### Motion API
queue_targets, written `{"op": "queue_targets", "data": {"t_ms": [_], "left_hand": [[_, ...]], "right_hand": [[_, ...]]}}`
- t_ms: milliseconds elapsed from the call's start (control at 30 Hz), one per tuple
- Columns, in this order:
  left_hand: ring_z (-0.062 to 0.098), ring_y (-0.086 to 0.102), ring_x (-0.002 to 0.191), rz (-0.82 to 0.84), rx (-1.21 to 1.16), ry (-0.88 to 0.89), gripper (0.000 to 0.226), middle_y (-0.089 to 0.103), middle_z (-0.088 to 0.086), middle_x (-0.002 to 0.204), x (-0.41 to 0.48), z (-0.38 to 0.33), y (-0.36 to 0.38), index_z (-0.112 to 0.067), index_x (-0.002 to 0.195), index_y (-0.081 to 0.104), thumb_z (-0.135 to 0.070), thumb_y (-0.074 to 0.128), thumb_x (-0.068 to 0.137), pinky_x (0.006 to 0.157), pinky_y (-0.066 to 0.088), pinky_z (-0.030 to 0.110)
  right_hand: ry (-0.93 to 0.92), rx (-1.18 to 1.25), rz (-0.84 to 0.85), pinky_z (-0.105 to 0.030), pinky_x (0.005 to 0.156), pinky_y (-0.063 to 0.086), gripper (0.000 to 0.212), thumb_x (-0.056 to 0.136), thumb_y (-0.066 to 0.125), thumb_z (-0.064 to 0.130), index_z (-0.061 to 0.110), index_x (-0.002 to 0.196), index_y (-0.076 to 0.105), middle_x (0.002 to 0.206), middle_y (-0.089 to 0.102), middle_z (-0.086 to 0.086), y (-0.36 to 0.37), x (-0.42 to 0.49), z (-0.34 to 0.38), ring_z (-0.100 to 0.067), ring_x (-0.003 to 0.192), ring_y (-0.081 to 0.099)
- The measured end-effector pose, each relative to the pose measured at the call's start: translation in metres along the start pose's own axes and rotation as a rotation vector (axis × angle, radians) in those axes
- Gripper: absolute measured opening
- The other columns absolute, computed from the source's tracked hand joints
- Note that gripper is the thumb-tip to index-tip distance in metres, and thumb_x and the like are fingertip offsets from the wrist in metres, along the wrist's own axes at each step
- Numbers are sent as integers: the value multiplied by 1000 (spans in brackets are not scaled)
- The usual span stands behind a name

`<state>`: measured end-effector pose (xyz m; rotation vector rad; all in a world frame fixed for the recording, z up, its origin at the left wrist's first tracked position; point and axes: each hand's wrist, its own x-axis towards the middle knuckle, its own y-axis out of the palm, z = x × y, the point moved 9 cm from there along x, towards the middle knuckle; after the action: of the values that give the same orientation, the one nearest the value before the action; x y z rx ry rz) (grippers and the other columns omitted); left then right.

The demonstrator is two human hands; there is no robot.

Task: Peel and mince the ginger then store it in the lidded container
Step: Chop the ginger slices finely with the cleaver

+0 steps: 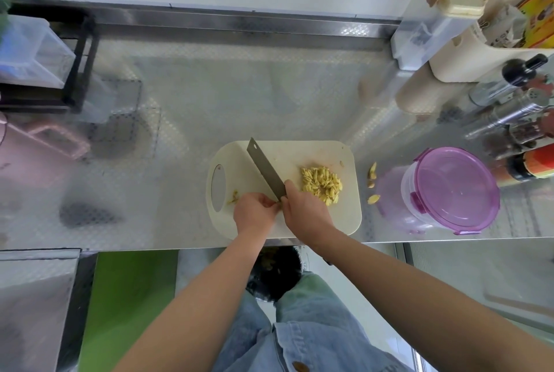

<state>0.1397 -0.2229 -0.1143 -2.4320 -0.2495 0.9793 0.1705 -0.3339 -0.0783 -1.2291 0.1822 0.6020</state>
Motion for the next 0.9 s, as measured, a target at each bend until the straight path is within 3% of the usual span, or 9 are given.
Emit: {"op": "queue_targets", "data": {"t_ms": [100, 300, 400, 567, 900], "left_hand": [[18, 59, 61, -2, -7, 11, 23, 60, -5, 57, 0, 1, 0, -20, 59, 63, -26, 73, 80, 53, 37, 25], [22, 62, 64, -18, 0, -15, 22, 66, 1, 61, 1, 3, 0, -18, 59, 64, -24, 74, 77, 62, 48, 29], [21, 61, 62, -22, 7, -18, 23, 64, 0, 59, 0, 3, 0, -19, 57, 63, -24, 74, 76, 59, 44, 26], [20, 62, 64, -14, 15, -8, 20, 64, -1, 59, 0, 2, 0, -19, 59, 65, -23, 73, 76, 58, 42, 25], [20, 63, 66, -12, 5, -5, 16, 62, -3, 59, 1, 2, 2, -18, 65, 69, -25, 75, 77, 57, 37, 25]], "right_hand": [[-6, 53, -37, -33, 53, 34, 11, 101, 37, 22, 11, 101, 37, 65, 41, -2, -6, 1, -3, -29, 63, 48], [-4, 118, -96, -35, 53, 39, 11, 101, 37, 22, 13, 94, 37, 65, 46, -4, -15, -16, -11, -28, 60, 48], [0, 111, -94, -36, 56, 42, 13, 100, 37, 23, 11, 102, 42, 67, 47, -5, -15, -21, -11, -28, 62, 49], [26, 89, -75, -34, 58, 36, 15, 100, 37, 23, 10, 106, 42, 69, 46, -4, -14, -26, -10, -29, 65, 48], [36, 65, -31, -34, 58, 36, 11, 100, 36, 23, 13, 100, 39, 75, 51, -7, -5, -23, -9, -28, 67, 51]]}}
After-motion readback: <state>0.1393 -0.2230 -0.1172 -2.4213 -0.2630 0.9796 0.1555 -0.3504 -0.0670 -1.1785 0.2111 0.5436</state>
